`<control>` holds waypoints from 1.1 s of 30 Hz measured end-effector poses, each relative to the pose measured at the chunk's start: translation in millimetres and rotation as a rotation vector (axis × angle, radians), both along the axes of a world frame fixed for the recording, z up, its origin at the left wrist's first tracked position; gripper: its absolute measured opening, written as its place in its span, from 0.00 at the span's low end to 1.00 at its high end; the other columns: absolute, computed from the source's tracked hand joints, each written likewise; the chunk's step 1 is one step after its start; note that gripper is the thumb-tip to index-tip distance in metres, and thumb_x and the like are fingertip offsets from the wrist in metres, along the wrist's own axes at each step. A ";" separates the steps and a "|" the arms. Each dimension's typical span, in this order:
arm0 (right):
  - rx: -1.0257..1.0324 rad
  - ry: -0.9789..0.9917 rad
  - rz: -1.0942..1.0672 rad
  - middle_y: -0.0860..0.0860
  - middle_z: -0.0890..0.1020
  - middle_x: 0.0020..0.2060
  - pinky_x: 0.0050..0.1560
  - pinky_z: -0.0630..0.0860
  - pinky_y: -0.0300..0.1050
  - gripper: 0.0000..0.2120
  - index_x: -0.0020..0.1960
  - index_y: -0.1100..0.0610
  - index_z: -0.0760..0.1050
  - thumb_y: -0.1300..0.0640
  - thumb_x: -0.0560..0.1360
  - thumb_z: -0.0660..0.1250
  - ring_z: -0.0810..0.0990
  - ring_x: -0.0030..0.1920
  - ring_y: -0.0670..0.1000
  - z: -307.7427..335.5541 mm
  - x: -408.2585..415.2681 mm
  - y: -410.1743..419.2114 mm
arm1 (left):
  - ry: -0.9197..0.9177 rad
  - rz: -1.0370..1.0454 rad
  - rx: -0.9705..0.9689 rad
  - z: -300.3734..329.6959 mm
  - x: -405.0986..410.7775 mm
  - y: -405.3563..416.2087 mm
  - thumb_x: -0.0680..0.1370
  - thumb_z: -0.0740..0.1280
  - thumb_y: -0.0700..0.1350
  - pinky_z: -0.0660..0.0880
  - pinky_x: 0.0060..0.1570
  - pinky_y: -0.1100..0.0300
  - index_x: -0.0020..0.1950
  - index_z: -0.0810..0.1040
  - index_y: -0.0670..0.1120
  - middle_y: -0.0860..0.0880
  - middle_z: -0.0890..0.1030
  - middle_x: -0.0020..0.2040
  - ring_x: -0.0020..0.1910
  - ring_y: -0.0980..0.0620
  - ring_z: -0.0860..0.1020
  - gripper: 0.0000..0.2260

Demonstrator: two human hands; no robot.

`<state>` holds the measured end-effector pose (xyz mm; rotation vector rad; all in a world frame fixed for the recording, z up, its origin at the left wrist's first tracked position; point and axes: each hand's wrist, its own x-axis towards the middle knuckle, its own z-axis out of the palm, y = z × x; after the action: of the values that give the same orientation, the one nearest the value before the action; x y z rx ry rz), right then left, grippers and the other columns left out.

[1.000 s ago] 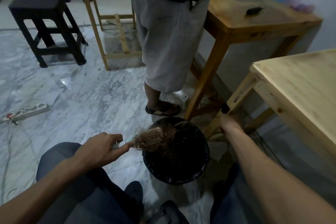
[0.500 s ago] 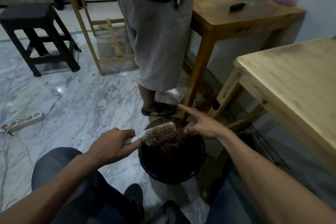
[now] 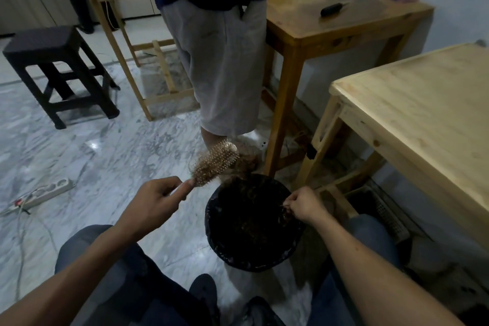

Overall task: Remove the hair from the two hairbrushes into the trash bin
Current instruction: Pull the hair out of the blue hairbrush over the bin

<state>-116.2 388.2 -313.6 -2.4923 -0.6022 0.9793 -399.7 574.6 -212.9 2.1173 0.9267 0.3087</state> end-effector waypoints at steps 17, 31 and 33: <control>0.439 0.438 0.101 0.53 0.86 0.41 0.39 0.80 0.35 0.08 0.51 0.62 0.85 0.57 0.79 0.73 0.82 0.38 0.45 56.0 -31.5 26.9 | -0.030 0.065 0.156 -17.8 25.3 -14.2 0.78 0.63 0.63 0.64 0.29 0.54 0.31 0.70 0.42 0.43 0.68 0.25 0.23 0.54 0.64 0.28; -0.047 0.298 0.314 0.53 0.57 0.81 0.52 0.86 0.49 0.49 0.84 0.43 0.51 0.61 0.72 0.74 0.72 0.71 0.59 69.8 -29.3 24.4 | -0.068 0.112 0.191 -28.9 28.7 -13.7 0.77 0.61 0.67 0.62 0.30 0.55 0.32 0.72 0.42 0.48 0.66 0.25 0.24 0.55 0.64 0.29; 0.161 0.364 0.285 0.51 0.61 0.78 0.49 0.85 0.45 0.47 0.83 0.44 0.55 0.58 0.73 0.77 0.78 0.66 0.56 81.4 -33.6 29.2 | -0.049 0.100 0.205 -29.6 31.7 -16.8 0.78 0.61 0.66 0.61 0.29 0.55 0.31 0.70 0.43 0.51 0.64 0.24 0.23 0.54 0.63 0.28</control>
<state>-149.8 417.4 -232.2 -2.0525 -0.8887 1.3885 -368.0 557.8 -242.4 2.2414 1.0107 0.5235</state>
